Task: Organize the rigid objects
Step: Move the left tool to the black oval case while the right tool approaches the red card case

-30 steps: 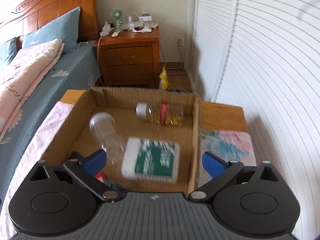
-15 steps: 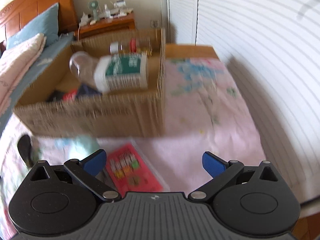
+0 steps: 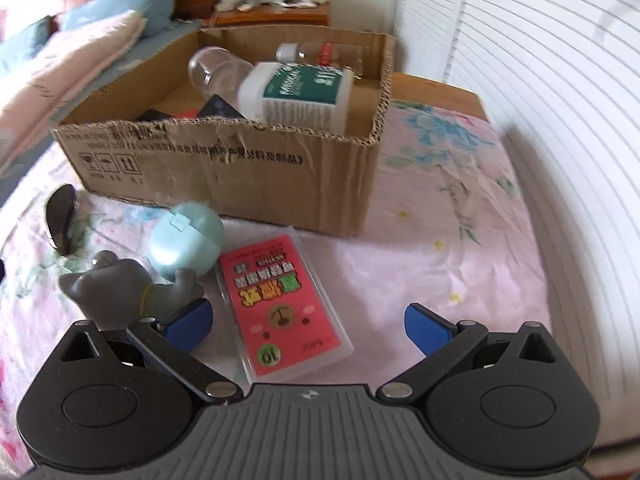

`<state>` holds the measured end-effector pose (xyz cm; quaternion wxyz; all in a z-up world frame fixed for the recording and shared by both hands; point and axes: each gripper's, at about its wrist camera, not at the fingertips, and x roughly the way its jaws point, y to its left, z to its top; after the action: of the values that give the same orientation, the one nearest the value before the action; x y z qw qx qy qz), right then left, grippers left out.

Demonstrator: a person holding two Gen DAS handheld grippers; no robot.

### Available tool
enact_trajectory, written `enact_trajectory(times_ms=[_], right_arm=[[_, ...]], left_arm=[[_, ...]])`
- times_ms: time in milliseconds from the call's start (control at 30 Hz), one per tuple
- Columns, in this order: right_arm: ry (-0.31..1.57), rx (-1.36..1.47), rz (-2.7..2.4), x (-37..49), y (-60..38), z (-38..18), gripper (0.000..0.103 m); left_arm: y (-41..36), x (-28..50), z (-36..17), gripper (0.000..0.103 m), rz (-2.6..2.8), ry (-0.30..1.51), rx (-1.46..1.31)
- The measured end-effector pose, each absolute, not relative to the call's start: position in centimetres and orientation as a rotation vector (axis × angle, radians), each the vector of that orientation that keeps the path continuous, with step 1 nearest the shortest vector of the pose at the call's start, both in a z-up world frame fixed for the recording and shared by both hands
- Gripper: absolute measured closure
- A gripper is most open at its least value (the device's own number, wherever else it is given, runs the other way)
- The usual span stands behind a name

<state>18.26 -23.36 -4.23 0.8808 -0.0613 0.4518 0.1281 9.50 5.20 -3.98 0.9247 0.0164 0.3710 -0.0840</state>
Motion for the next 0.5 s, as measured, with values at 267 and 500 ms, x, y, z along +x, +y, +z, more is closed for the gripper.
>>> enact_trajectory(times_ms=[267,500], right_arm=[[0.936,-0.162,0.281,18.9,-24.3,-4.5,0.000],[0.933,-0.273,0.261,17.9,-26.0,-4.7,0.000]], left_arm=[[5.3,9.7,-4.2,0.003,-0.160,0.773,0.043],[5.4,10.2,-5.0,0.003,-0.164,0.800,0.057]])
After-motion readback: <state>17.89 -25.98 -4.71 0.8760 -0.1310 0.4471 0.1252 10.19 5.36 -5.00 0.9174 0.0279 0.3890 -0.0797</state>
